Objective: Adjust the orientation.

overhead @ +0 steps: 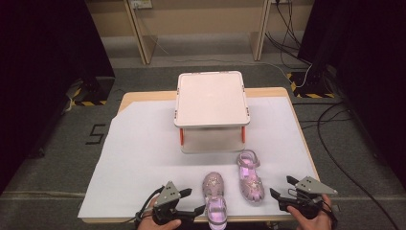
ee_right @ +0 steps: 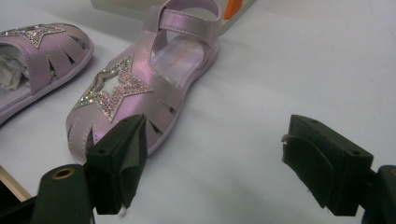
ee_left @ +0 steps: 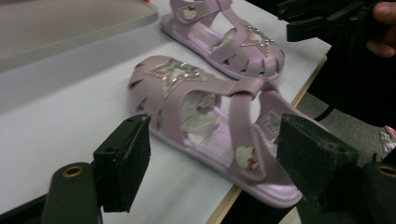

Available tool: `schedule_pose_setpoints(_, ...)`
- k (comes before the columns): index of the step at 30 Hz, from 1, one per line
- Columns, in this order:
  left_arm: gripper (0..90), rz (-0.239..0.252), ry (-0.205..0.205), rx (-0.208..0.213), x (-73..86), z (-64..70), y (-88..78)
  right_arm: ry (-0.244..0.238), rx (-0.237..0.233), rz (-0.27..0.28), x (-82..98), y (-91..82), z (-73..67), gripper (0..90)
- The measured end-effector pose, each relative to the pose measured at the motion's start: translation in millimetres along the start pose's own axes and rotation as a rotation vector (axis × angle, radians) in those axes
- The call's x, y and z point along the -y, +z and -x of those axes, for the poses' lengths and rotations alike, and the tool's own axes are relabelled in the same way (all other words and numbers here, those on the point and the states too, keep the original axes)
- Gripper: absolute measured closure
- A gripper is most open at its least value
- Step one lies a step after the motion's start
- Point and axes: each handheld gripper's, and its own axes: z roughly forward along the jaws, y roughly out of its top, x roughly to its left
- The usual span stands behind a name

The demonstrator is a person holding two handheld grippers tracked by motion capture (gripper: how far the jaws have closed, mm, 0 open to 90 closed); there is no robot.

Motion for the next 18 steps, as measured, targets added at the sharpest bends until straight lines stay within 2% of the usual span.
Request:
schedule_pose_setpoints(6, 34.9, -0.019, 0.051, 0.010, -6.9, 7.3, 14.1, -0.002, 0.000, -0.004, 0.2, 0.6, -0.2, 22.1)
schedule_pose_setpoints(12, 36.0, -0.023, 0.065, 0.003, -9.8, 10.5, 20.9, -0.002, -0.001, -0.007, 0.1, 0.7, -0.5, 22.3)
schedule_pose_setpoints(13, 37.0, -0.017, 0.083, -0.008, -10.6, 11.5, 22.5, -0.005, -0.002, -0.007, 0.1, 0.7, -0.8, 22.5)
schedule_pose_setpoints(18, 38.9, -0.017, 0.115, -0.014, -11.3, 15.1, 25.9, -0.004, -0.004, -0.006, 0.1, 0.9, -0.9, 22.6)
